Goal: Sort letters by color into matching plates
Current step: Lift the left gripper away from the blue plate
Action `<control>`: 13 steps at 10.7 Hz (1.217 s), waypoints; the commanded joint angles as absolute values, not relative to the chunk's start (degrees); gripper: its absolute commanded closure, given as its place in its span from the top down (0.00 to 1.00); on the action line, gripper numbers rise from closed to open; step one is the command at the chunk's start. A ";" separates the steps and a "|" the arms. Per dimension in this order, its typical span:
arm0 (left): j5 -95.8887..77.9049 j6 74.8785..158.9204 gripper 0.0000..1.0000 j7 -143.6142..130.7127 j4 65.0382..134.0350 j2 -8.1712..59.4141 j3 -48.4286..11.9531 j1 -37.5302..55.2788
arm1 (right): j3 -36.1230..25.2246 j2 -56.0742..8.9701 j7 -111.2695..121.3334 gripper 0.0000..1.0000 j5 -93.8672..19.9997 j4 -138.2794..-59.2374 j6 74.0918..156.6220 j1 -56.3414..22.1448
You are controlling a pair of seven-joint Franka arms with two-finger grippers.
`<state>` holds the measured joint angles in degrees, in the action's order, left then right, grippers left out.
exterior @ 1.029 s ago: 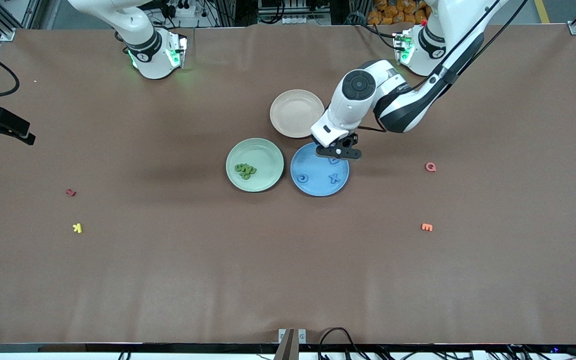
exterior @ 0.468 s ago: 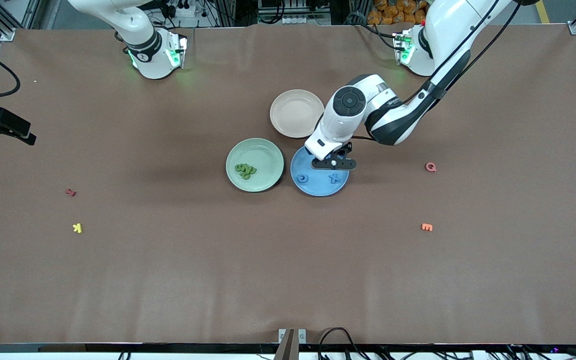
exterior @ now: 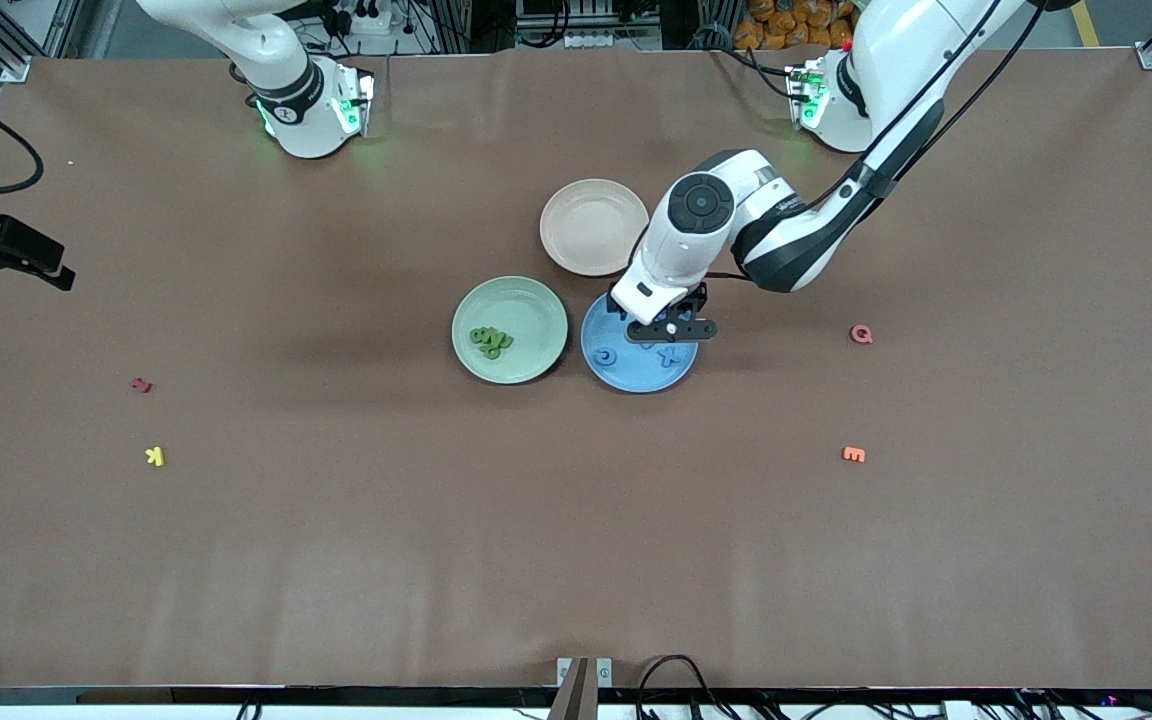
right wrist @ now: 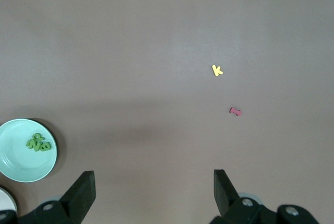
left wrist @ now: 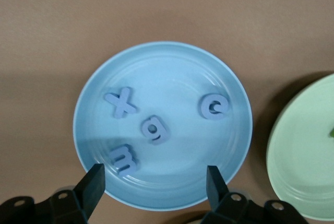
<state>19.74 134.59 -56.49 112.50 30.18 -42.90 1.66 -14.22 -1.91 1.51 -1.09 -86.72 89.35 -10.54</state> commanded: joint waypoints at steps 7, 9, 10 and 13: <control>19.69 126.74 1.00 -47.22 109.42 27.77 -39.11 -8.59 | -2.81 -1.67 0.62 1.00 -0.26 -86.57 89.12 0.26; 19.69 126.74 1.00 -45.10 108.90 27.51 -39.11 -11.50 | -2.73 -1.67 0.70 1.00 -0.26 -86.49 89.12 0.35; 19.69 126.65 1.00 -44.74 108.64 27.34 -39.11 -12.99 | -2.72 -1.67 0.70 1.00 -0.26 -86.57 89.12 0.44; 20.82 126.65 1.00 -41.85 108.11 26.55 -39.11 -18.44 | -2.29 -1.67 0.62 1.00 -0.26 -86.57 89.12 0.79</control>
<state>19.79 127.88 -44.59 108.35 28.45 -38.75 -14.91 -4.07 -1.91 1.50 -1.06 -86.72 89.36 -0.70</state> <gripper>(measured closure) 0.000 0.000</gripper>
